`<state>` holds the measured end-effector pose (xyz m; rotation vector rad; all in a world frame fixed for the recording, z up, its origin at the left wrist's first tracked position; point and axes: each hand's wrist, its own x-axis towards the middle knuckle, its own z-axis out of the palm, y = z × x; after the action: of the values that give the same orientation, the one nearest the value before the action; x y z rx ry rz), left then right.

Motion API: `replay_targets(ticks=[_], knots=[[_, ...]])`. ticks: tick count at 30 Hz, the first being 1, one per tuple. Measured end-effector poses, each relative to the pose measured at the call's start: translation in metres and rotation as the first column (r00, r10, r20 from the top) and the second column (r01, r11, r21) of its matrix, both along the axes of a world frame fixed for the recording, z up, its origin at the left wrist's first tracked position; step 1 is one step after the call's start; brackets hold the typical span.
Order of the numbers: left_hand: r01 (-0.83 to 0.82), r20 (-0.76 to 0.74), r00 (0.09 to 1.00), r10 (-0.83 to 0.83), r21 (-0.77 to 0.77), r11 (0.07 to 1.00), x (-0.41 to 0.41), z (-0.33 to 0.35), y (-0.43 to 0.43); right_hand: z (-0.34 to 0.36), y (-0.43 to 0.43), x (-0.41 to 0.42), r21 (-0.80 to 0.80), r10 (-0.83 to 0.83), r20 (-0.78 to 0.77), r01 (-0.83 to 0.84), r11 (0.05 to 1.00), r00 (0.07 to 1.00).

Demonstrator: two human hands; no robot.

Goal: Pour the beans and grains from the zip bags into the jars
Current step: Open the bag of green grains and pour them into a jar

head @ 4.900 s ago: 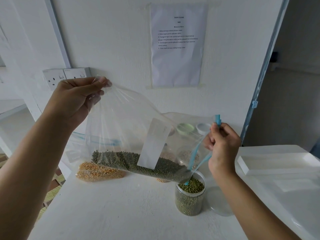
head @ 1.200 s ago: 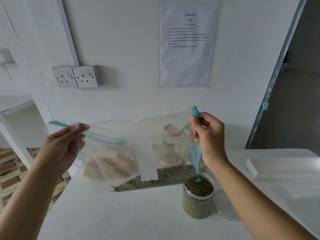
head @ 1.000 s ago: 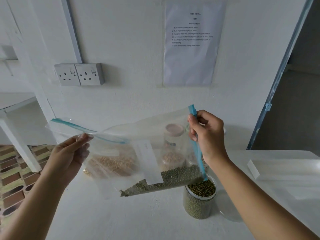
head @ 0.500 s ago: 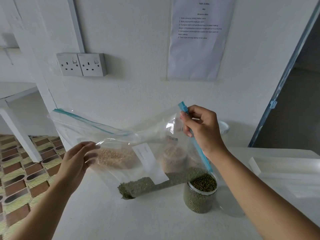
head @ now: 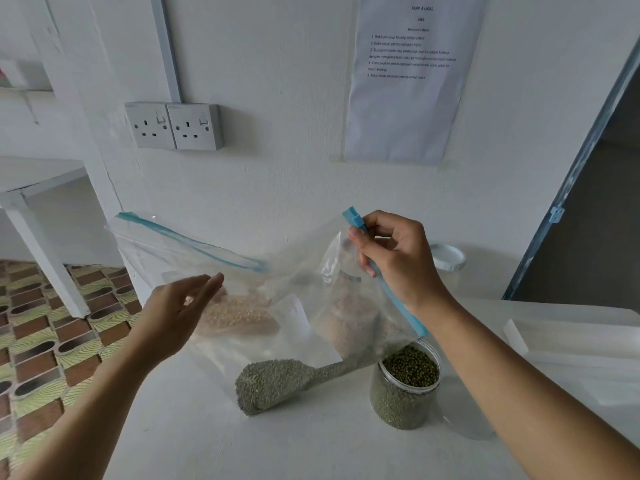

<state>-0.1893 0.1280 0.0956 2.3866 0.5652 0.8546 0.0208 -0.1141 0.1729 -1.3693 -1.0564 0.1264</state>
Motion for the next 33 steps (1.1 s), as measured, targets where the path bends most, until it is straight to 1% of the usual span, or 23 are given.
replay_targets(ticks=[2,5,8,10,15,19,22,28,31,33], knots=[[0.100,0.031,0.994,-0.102,0.047,0.994,0.008,0.017,-0.011,0.000,0.001,0.000,-0.004,0.003,0.007,-0.003,1.000,1.000],[0.233,0.093,0.967,-0.236,0.051,0.971,0.029,0.046,-0.035,0.001,0.003,-0.001,-0.011,0.004,0.013,-0.004,1.000,1.000],[0.333,0.158,0.928,-0.337,0.049,0.941,0.054,0.076,-0.059,0.004,0.004,-0.003,-0.009,0.005,0.012,-0.005,1.000,1.000],[0.374,0.170,0.909,-0.381,0.073,0.924,0.070,0.095,-0.072,0.006,0.003,-0.005,-0.013,0.006,0.005,-0.005,1.000,1.000],[0.381,0.106,0.906,-0.411,0.222,0.898,0.096,0.121,-0.090,0.012,-0.004,-0.005,-0.057,-0.011,0.062,0.014,0.998,0.998],[0.382,0.103,0.900,-0.424,0.282,0.880,0.102,0.123,-0.094,0.012,-0.012,0.000,-0.104,-0.023,0.112,0.035,0.994,0.993],[0.381,0.119,0.895,-0.429,0.295,0.876,0.103,0.122,-0.097,0.008,-0.018,0.007,-0.164,-0.016,0.133,0.038,0.986,0.991],[0.395,0.139,0.885,-0.445,0.281,0.874,0.104,0.114,-0.103,-0.009,-0.035,0.021,-0.262,0.054,0.066,-0.035,0.965,0.996],[0.375,0.206,0.880,-0.428,0.252,0.892,0.103,0.113,-0.100,-0.023,-0.043,0.027,-0.307,0.003,0.103,0.029,0.951,0.995],[0.367,0.246,0.875,-0.417,0.225,0.902,0.102,0.113,-0.094,-0.033,-0.049,0.031,-0.340,-0.022,0.081,0.048,0.939,0.996]])
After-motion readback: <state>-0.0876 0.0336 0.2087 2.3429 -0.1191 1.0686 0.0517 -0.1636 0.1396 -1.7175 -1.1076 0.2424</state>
